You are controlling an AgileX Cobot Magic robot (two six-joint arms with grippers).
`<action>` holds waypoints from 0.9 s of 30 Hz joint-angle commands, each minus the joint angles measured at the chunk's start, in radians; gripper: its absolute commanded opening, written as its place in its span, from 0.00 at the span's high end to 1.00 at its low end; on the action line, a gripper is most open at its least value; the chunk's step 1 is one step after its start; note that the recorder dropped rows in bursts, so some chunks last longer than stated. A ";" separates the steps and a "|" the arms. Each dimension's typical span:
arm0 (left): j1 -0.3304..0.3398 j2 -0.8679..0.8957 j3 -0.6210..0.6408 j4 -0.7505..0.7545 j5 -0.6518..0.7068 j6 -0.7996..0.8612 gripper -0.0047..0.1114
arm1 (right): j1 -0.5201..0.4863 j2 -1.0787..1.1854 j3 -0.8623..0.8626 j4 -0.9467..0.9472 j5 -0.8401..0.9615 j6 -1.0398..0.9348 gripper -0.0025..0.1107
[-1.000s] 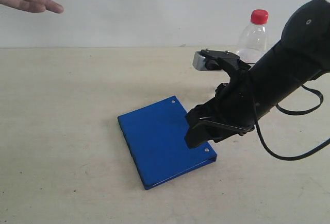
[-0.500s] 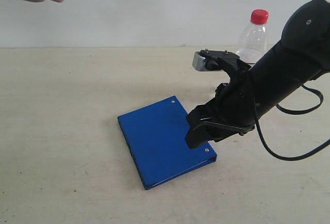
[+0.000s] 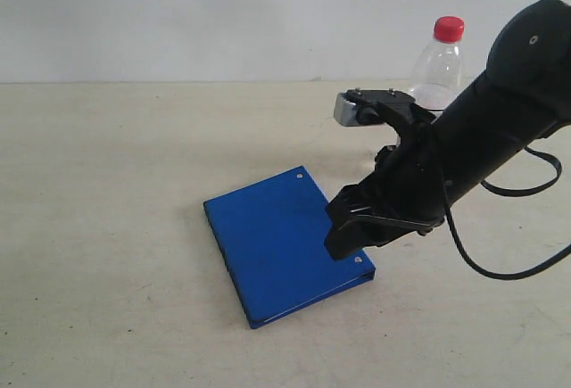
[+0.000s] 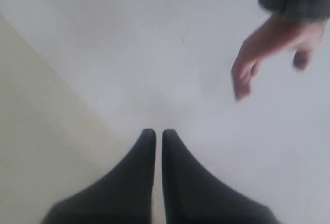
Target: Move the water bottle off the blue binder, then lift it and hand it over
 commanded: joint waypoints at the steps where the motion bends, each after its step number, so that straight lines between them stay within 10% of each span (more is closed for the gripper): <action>1: -0.007 -0.003 -0.050 0.066 0.273 0.272 0.92 | 0.000 -0.001 0.001 -0.013 0.004 0.019 0.48; 6: -0.007 0.162 -0.139 -0.279 0.340 0.655 0.92 | 0.000 -0.001 0.001 -0.013 0.006 0.103 0.48; 14: -0.007 0.929 -0.192 -0.624 0.391 1.177 0.92 | -0.001 0.055 0.001 -0.033 -0.020 0.143 0.48; 20: -0.007 1.398 -0.268 -1.069 0.712 1.686 0.92 | 0.001 0.104 0.001 0.078 -0.008 0.192 0.48; 27: -0.008 1.638 -0.359 -1.081 0.870 1.771 0.92 | 0.001 0.026 -0.002 0.113 -0.004 0.120 0.48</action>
